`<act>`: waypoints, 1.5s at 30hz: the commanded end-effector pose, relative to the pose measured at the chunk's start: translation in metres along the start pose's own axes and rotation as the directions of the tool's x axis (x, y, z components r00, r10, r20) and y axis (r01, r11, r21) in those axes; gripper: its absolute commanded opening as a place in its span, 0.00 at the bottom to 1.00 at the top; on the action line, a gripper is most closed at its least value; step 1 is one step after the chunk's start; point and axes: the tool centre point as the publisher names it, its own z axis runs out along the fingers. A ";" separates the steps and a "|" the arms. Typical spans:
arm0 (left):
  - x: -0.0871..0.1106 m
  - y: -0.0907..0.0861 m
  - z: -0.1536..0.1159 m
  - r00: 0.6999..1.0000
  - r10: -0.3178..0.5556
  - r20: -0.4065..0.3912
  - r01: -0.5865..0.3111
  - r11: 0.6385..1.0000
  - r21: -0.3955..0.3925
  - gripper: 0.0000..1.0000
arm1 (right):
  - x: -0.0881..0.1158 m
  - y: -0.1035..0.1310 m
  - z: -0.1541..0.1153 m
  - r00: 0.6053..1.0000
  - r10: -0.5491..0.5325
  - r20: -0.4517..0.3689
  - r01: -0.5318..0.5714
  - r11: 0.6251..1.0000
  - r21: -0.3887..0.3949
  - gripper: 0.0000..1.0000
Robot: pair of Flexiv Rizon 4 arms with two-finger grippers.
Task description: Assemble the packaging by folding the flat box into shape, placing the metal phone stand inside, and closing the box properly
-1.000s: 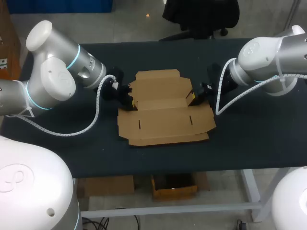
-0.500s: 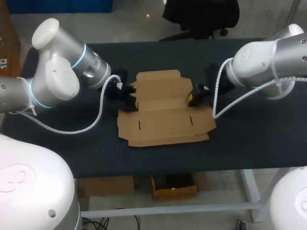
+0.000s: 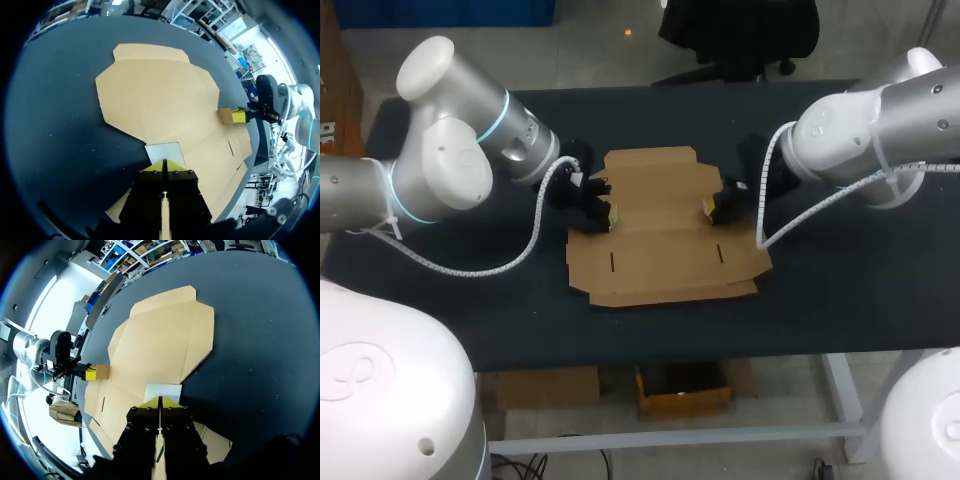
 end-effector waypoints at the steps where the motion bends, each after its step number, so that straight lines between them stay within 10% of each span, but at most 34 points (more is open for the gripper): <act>1: 0.004 -0.002 0.003 1.000 0.002 0.007 -0.002 1.000 -0.002 0.00 | 0.000 0.001 0.004 1.000 0.000 0.005 0.000 1.000 0.004 0.00; 45: 0.010 -0.007 0.025 0.985 -0.095 0.141 0.093 0.995 0.021 0.00 | 0.001 0.002 0.024 0.994 0.018 0.104 -0.022 0.999 0.038 0.00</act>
